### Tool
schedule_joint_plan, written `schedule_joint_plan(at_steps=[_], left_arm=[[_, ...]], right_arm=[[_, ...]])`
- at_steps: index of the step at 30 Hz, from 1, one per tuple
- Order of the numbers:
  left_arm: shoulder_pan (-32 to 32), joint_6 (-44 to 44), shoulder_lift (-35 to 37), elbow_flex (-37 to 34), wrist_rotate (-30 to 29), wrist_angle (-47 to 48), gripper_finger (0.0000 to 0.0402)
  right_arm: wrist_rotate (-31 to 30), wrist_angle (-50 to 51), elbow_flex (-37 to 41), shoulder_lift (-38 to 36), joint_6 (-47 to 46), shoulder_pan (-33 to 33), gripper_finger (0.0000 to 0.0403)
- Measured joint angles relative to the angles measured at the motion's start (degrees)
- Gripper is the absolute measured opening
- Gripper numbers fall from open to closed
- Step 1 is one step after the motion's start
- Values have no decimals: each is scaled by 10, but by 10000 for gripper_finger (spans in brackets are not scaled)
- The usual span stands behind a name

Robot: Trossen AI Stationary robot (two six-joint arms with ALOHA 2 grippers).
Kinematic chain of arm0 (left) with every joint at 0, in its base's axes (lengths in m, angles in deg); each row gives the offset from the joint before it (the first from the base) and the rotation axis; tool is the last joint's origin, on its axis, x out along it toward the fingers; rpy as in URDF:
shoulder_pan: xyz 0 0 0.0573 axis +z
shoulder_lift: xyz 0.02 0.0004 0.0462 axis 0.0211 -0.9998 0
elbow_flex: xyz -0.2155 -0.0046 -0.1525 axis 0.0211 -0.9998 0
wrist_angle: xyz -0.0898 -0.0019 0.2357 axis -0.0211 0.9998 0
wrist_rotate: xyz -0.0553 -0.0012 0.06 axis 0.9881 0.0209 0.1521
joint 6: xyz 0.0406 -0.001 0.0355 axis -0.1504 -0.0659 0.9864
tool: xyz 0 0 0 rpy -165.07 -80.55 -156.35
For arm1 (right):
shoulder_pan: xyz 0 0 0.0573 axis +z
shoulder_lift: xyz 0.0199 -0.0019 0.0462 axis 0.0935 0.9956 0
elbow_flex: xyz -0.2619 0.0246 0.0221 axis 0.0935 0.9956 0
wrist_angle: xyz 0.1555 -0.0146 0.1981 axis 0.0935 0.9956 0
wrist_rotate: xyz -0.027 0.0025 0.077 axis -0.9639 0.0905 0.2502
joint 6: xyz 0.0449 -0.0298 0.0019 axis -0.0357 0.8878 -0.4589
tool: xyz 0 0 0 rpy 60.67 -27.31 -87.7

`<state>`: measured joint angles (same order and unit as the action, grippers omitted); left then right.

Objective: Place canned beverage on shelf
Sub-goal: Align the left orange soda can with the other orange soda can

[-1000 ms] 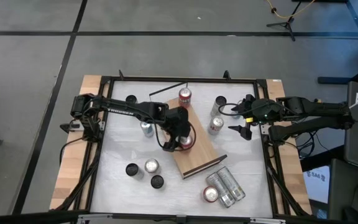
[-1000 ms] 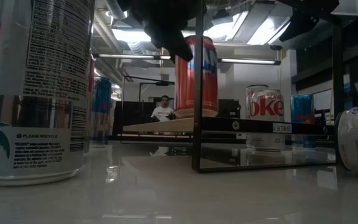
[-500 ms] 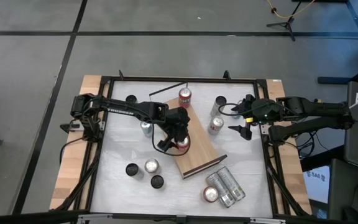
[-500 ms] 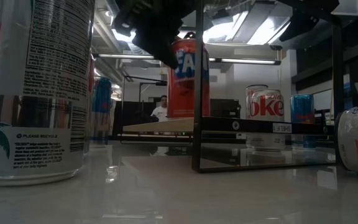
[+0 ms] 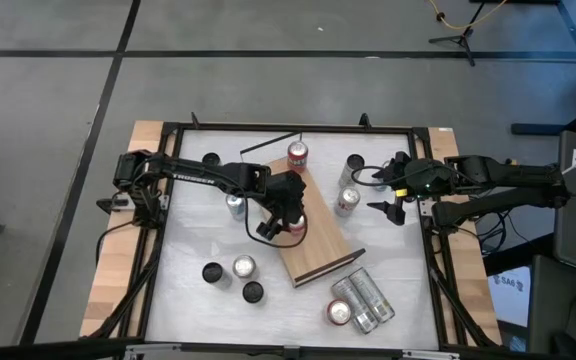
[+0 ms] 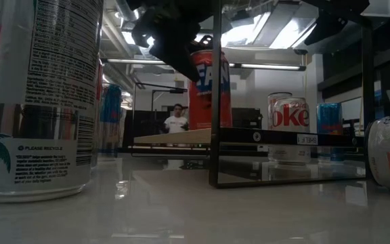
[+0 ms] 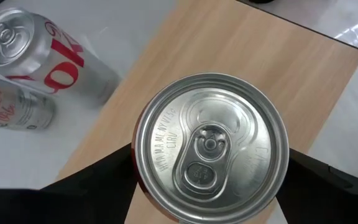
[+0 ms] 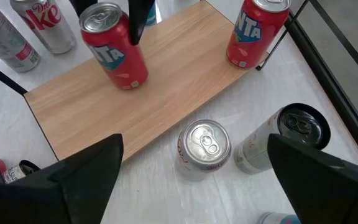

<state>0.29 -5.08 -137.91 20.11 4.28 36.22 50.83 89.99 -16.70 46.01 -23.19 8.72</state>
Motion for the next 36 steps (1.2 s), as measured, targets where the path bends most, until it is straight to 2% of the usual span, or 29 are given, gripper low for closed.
schedule_joint_plan(at_steps=[24, 36], left_arm=[[0, 1, 0, 0, -25, -13, 317], [0, -2, 0, 0, -30, -18, 387]], right_arm=[[0, 0, 0, 0, 0, 0, 392], [0, 0, 0, 0, 0, 0, 392]])
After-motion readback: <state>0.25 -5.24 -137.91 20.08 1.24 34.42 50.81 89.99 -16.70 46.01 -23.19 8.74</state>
